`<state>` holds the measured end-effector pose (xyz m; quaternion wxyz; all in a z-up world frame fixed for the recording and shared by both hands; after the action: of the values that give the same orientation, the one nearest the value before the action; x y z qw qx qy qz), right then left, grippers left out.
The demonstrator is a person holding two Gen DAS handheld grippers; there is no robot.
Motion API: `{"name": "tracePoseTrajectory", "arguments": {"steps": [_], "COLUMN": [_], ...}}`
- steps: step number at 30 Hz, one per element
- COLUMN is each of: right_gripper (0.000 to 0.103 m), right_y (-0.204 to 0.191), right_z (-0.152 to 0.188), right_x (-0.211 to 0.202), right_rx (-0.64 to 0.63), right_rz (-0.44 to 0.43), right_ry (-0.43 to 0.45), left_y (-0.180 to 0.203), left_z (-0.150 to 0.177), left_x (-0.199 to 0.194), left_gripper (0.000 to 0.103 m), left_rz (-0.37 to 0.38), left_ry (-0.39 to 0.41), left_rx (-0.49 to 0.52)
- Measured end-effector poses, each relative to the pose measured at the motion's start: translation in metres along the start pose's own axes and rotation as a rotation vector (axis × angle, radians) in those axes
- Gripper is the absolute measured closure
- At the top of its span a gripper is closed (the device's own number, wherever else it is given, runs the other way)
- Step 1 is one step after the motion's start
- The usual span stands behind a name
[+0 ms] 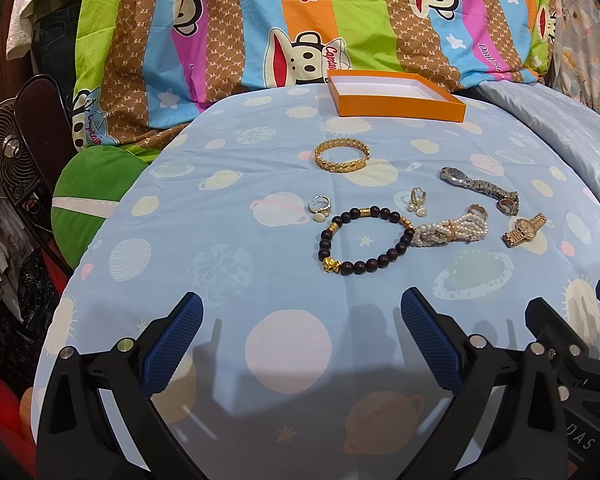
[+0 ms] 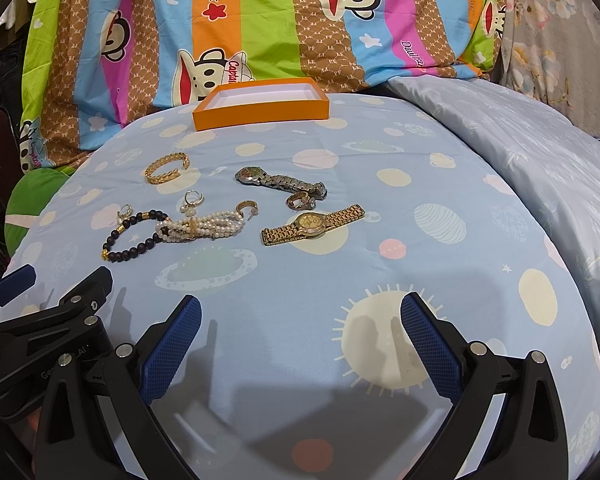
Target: Organize jewelry
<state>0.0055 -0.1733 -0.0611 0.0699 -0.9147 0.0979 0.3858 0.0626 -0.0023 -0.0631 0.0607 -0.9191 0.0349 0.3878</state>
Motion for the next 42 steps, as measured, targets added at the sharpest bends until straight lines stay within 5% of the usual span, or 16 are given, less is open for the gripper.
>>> {"name": "tracePoseTrajectory", "arguments": {"steps": [10,21,34,42], "right_gripper": [0.006,0.04,0.07,0.083], "right_y": [0.029,0.02,0.014,0.025], "right_z": [0.002,-0.026,-0.042,-0.029], "right_x": [0.011,0.047,0.064,0.053], "right_rx": [0.21,0.243,0.198,0.082], "right_rz": [-0.104,-0.098,0.092,0.027], "right_ry": [-0.056,-0.115,-0.092,-0.109], "left_y": [-0.022,-0.044,-0.044,-0.043], "left_z": [0.003,-0.007,-0.004,-0.004], "left_x": [0.001,0.01,0.018,0.019], "left_gripper": [0.006,0.006,0.006,0.006], "left_rz": [0.059,0.05,0.119,0.132], "left_ry": [-0.02,-0.004,-0.037,-0.042], "left_rx": [-0.067,-0.03,-0.081,-0.085]}}
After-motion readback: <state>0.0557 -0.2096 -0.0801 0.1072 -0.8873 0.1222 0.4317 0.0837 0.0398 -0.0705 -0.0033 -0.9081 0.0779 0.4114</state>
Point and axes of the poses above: each gripper's, at about its wrist camera, not at the fingertips, and x roughly the way its jaws point, y to its right, z to its underside, the point moved 9 cm from there along x, roughly the way its jaws point, and after that the axes turned 1 degree about -x, right-handed, at the moved point
